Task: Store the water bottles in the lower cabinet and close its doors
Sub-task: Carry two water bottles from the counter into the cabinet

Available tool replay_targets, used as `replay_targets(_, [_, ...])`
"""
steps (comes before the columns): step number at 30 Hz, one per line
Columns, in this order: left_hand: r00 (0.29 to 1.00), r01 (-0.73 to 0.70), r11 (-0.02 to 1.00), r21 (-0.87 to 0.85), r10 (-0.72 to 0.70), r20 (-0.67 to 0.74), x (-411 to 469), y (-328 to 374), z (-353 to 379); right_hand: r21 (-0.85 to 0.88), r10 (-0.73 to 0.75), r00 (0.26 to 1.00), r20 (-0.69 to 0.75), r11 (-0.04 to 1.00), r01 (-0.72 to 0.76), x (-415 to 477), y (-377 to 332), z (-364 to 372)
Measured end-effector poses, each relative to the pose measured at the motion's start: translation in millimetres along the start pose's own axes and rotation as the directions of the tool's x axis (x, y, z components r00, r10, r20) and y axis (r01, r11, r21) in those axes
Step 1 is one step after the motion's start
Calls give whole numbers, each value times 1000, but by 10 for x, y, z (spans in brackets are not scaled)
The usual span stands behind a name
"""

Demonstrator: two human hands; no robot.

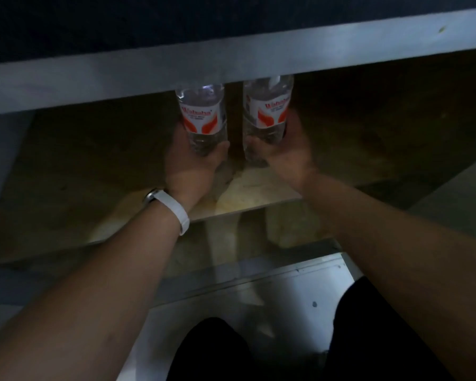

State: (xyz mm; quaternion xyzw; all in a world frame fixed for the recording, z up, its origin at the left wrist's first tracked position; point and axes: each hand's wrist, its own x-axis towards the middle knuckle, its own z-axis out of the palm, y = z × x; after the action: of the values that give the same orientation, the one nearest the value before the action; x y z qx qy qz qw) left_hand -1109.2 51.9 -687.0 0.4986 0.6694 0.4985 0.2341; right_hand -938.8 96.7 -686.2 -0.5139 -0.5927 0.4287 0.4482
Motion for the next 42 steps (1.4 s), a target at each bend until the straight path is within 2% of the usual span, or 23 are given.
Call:
replay_targets(8, [997, -56, 998, -40, 54, -50, 360, -163, 102, -61, -137, 987, -88, 989, 132, 455, 99, 183])
replay_targets(12, [997, -64, 998, -27, 63, -33, 436, -145, 116, -55, -167, 984, -66, 985, 163, 537, 95, 167])
replay_targets(20, [1000, 20, 998, 62, -21, 16, 357, -80, 35, -154, -119, 991, 53, 980, 126, 508, 32, 117])
replay_targets(23, [996, 69, 992, 104, -75, 55, 257, -74, -34, -132, -71, 994, 78, 988, 81, 446, -16, 9])
replay_targets(28, [993, 70, 990, 121, -81, 91, -130, -11, -206, -124, -33, 992, 120, 991, 48, 212, -97, -240])
replay_targets(31, [994, 18, 963, 268, -46, 98, -429, 96, -286, -219, 24, 990, 142, 976, 8, 6, -192, -390])
replay_targets(34, [992, -91, 915, 392, 47, 120, -697, 222, -320, -396, 2, 982, 188, 915, 74, -203, -308, -597])
replay_targets(38, [972, -234, 782, 577, 168, 166, -973, 378, -382, -638, -117, 953, 279, 719, 276, -436, -358, -780])
replay_targets(42, [935, -354, 664, 658, 241, 260, -1121, 449, -417, -709, -226, 913, 341, 575, 407, -607, -324, -883])
